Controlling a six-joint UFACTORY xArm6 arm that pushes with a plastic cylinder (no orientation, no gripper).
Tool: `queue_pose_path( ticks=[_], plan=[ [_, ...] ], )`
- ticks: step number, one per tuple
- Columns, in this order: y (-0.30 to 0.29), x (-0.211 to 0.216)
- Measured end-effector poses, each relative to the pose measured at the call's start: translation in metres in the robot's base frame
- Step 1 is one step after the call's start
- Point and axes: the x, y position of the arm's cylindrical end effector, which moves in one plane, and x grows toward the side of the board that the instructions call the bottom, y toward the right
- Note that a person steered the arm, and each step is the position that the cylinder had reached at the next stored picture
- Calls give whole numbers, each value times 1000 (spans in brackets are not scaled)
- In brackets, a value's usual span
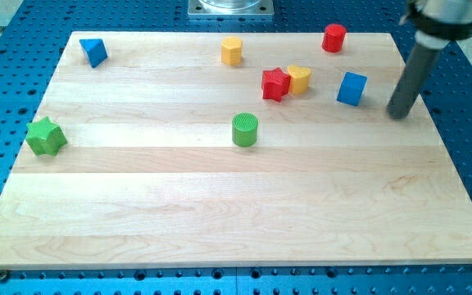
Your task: Move the heart to the bottom left of the board
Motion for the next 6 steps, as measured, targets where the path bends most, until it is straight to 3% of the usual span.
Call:
queue_pose_path(
  ticks=[1, 3, 4, 6],
  plan=[
    [-6, -31],
    [-207, 26],
    [-240, 24],
    [-327, -17]
  ],
)
